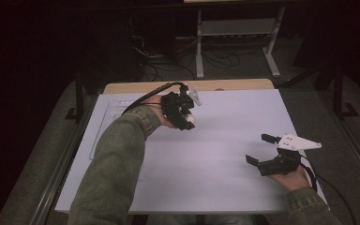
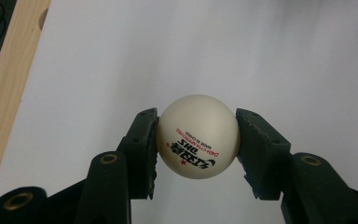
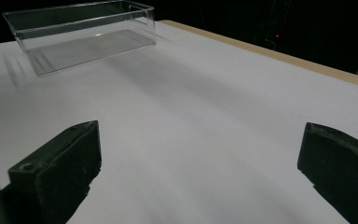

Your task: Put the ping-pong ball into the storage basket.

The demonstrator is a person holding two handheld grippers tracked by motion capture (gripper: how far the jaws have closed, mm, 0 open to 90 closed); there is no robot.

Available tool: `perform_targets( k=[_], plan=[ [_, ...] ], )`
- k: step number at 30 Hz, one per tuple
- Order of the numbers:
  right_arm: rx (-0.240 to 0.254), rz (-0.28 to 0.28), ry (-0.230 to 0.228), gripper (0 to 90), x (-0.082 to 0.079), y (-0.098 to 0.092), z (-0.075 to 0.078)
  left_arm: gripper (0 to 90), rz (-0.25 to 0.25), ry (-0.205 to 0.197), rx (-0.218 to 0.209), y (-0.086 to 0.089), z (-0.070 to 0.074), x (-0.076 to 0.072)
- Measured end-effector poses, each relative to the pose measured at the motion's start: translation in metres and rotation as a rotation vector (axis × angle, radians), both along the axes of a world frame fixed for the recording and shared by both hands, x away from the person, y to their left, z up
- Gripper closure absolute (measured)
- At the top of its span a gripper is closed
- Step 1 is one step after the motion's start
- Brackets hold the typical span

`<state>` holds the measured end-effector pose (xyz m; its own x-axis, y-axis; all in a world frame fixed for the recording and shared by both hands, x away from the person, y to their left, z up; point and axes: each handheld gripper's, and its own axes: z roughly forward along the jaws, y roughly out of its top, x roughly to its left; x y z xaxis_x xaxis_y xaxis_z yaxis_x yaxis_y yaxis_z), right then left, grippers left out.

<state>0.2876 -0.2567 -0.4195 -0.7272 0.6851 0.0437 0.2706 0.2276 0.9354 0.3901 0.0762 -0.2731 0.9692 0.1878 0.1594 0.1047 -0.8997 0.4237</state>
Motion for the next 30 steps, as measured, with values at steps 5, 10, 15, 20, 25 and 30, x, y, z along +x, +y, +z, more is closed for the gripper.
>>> perform_targets(
  k=[5,10,15,20,25,30],
  plan=[
    [0.004,-0.007,-0.006,0.0,0.0,-0.001,0.001,50.9,0.012,0.0,0.0,0.007,0.001,-0.001],
    [0.003,-0.004,-0.001,0.0,-0.001,0.0,0.0,50.9,0.023,0.004,0.001,0.014,0.002,-0.002],
    [0.004,-0.007,-0.004,0.0,-0.001,-0.001,0.0,50.9,0.034,0.002,0.002,0.02,0.004,-0.002],
    [0.004,-0.006,-0.002,0.0,-0.001,-0.001,0.0,50.9,0.048,-0.003,-0.006,0.027,0.006,-0.003],
    [0.006,-0.004,0.0,0.0,-0.001,-0.001,0.0,50.9,0.066,-0.015,-0.015,0.039,0.009,-0.004],
    [0.006,-0.003,0.001,0.0,-0.001,0.0,0.0,50.9,0.077,-0.01,-0.015,0.046,0.009,-0.006]
  ],
)
